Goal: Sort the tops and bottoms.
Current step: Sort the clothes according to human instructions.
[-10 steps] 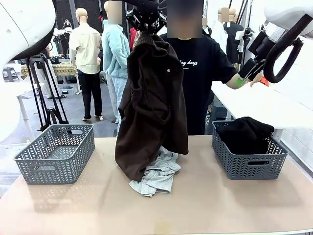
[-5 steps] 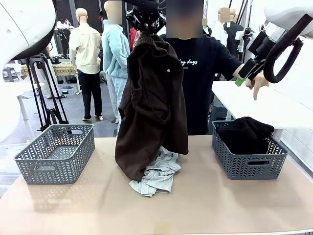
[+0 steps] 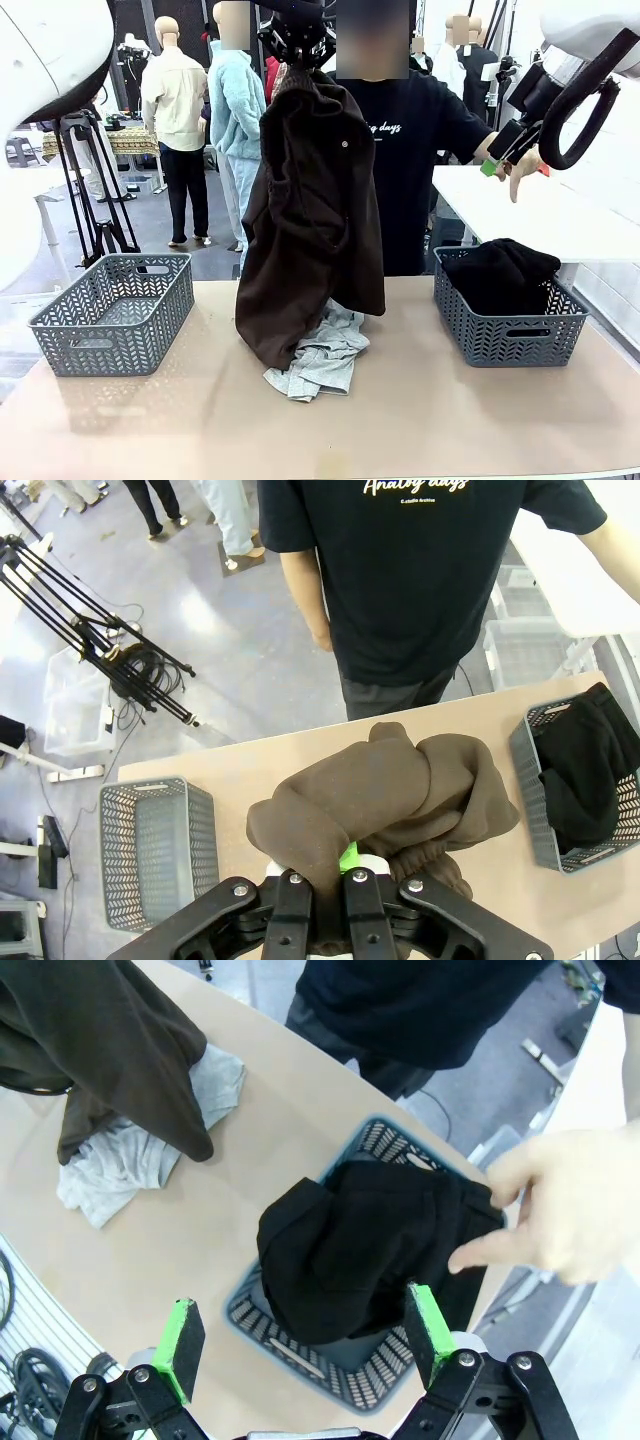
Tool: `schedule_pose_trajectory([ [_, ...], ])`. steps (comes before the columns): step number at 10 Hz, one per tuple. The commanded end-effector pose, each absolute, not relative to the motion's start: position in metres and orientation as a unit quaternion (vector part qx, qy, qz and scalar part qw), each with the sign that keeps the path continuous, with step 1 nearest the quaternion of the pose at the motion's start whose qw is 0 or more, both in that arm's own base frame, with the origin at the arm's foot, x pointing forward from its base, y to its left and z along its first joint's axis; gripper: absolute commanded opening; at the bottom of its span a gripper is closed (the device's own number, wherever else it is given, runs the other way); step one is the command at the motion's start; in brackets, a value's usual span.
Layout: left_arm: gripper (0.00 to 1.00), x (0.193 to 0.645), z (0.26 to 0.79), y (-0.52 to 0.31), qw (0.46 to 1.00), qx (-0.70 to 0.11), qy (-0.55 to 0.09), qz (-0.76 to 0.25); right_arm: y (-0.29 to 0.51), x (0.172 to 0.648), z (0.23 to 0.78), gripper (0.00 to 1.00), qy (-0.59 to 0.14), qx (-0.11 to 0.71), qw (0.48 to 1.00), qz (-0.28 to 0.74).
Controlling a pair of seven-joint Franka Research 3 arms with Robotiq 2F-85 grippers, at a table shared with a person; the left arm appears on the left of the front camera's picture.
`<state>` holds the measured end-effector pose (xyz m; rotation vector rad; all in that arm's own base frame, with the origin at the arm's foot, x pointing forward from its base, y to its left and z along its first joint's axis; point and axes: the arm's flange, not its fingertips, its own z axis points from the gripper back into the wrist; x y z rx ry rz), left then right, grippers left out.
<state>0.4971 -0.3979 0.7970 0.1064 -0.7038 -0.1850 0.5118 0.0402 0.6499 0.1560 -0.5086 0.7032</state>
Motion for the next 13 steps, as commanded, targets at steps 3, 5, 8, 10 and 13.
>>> schedule_pose_trajectory([
  [3, 0.0, 0.496, 0.803, -0.394, 0.93, 0.049, -0.354, -0.088, 0.04, 0.514, 0.65, 1.0, -0.244, 0.071, 0.904, 0.343],
  [5, 0.0, 0.496, 0.803, -0.394, 0.93, 0.049, -0.354, -0.088, 0.04, 0.512, 0.65, 1.0, -0.246, 0.075, 0.904, 0.34],
  [8, 0.0, 0.496, 0.803, -0.394, 0.93, 0.049, -0.354, -0.088, 0.001, 0.466, 0.665, 1.0, -0.32, 0.127, 0.884, 0.316],
  [10, 0.0, 0.496, 0.803, -0.394, 0.93, 0.049, -0.354, -0.088, -0.036, 0.428, 0.686, 1.0, -0.365, 0.142, 0.871, 0.298],
  [13, 0.0, 0.496, 0.803, -0.394, 0.93, 0.049, -0.354, -0.088, -0.069, 0.402, 0.69, 1.0, -0.381, 0.157, 0.865, 0.286],
])
